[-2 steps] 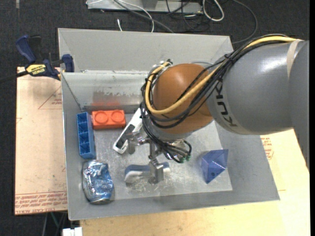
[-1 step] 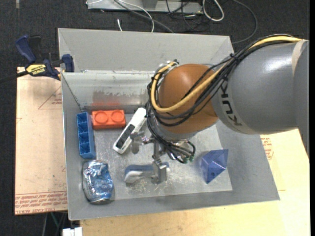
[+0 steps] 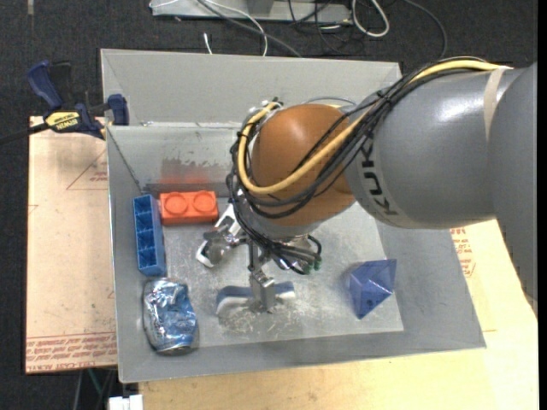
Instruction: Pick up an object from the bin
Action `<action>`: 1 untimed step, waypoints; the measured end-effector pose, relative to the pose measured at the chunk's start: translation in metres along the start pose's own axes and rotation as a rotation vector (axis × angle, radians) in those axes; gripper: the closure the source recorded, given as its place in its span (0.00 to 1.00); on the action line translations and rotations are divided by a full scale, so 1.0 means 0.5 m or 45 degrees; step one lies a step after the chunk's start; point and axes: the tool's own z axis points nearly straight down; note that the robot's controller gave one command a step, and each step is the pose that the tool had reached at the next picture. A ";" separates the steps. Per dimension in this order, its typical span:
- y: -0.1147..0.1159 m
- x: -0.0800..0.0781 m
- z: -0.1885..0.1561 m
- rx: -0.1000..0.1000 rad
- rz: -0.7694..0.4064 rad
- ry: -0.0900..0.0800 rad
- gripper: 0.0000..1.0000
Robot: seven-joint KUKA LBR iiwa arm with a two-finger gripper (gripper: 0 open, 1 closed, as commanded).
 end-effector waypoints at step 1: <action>-0.076 0.039 0.020 0.000 0.137 0.001 0.00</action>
Offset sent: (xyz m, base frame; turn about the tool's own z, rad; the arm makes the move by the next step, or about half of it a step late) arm -0.0117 -0.0207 -0.0510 -0.1913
